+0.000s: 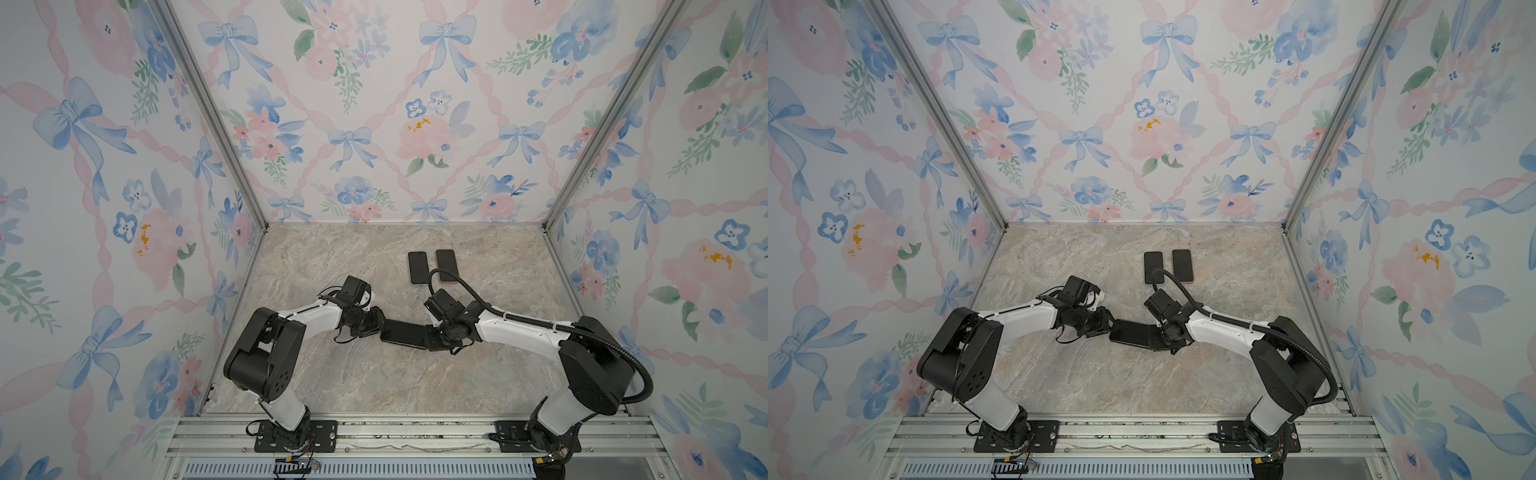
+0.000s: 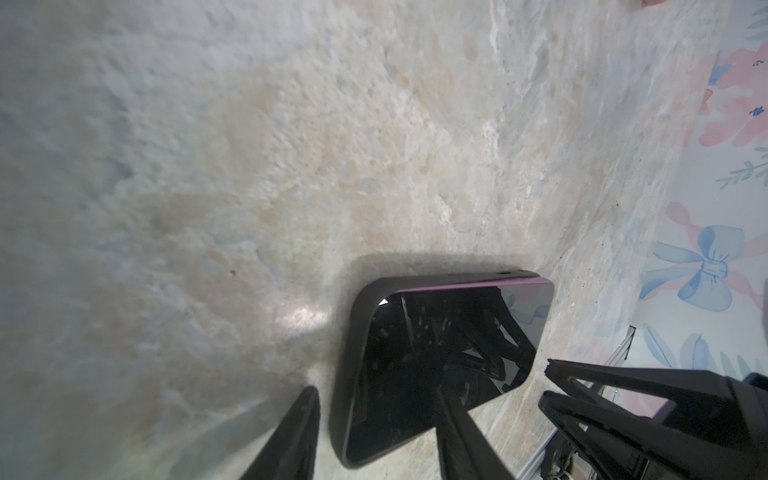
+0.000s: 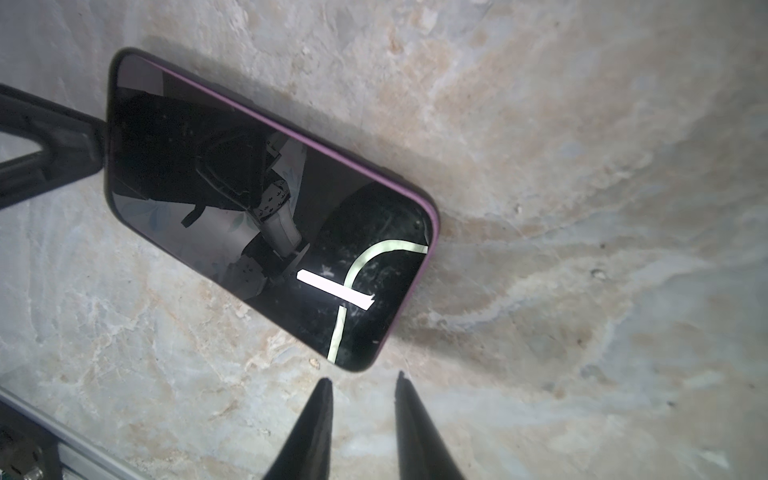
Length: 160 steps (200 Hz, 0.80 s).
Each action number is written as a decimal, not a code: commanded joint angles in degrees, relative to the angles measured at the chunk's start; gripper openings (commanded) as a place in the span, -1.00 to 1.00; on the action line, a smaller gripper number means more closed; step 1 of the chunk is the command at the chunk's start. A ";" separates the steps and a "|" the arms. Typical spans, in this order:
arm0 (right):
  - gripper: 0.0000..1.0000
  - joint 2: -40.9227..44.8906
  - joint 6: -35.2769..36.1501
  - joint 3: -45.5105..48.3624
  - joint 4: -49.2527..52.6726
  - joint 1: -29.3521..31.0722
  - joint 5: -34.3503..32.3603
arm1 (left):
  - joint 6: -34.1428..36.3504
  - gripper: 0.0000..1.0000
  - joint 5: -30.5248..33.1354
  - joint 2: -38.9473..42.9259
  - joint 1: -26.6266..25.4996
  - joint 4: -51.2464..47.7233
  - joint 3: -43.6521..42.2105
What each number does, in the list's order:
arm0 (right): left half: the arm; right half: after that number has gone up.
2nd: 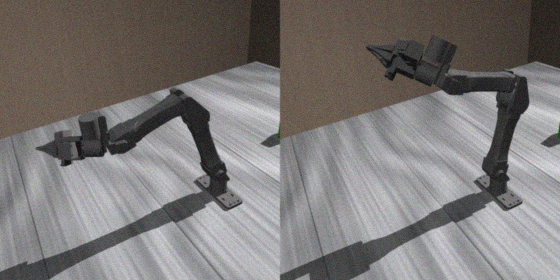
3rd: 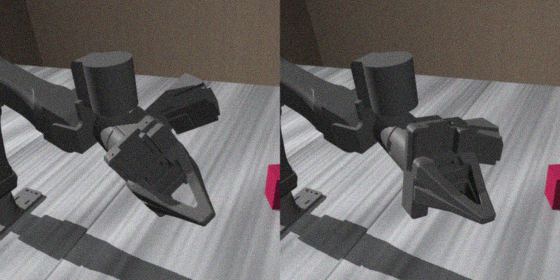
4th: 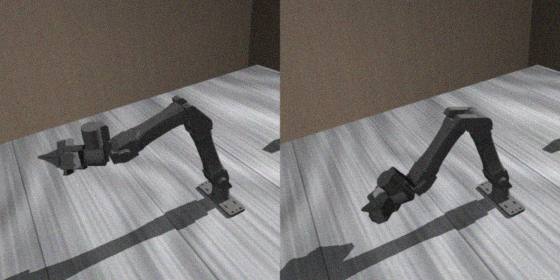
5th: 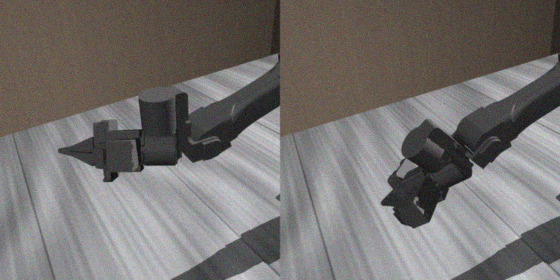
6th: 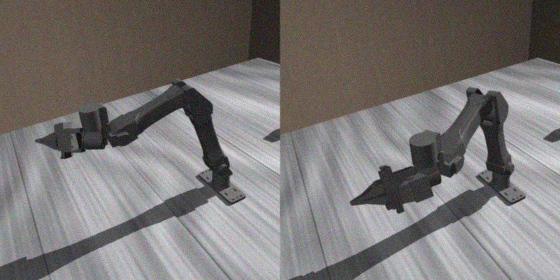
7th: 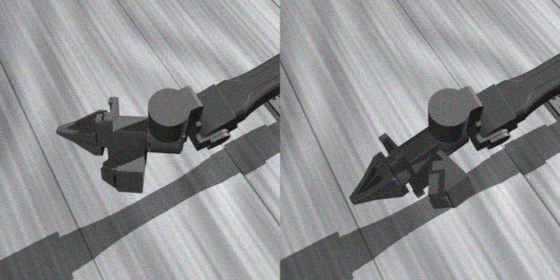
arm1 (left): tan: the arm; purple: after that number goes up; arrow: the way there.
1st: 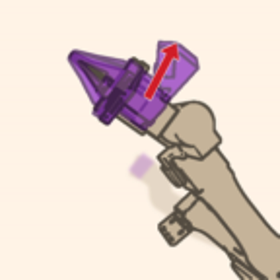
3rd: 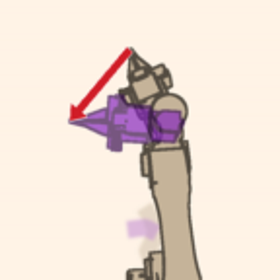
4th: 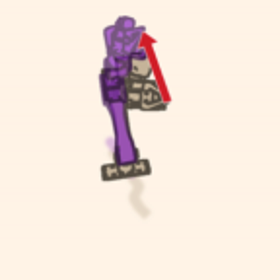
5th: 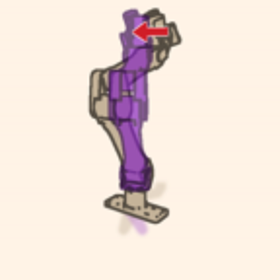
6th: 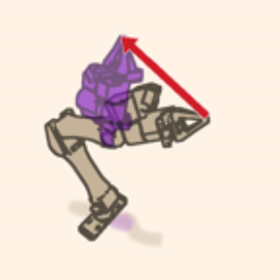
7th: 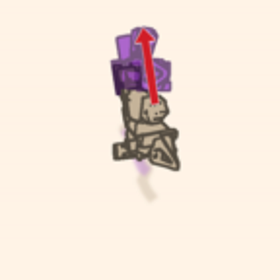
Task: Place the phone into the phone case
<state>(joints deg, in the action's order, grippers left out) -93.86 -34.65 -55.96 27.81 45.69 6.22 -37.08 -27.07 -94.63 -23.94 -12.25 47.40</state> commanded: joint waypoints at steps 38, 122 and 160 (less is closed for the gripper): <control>-0.51 -3.22 1.51 -0.81 -0.66 -0.96 0.53 | 0.32 -0.10 -1.23 -1.53 0.30 0.74 -1.46; -0.66 -6.53 1.57 -1.15 -0.92 -0.72 1.05 | 0.35 -0.14 -1.49 -1.86 0.30 1.06 -1.49; -0.71 -8.83 1.43 -1.94 -0.26 -0.33 -0.12 | 0.51 -0.14 -1.63 -1.87 0.30 1.02 -1.52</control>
<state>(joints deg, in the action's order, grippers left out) -98.61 -33.80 -57.93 27.38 45.06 8.01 -37.08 -28.12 -95.37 -23.88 -10.79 46.76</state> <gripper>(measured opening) 0.150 0.431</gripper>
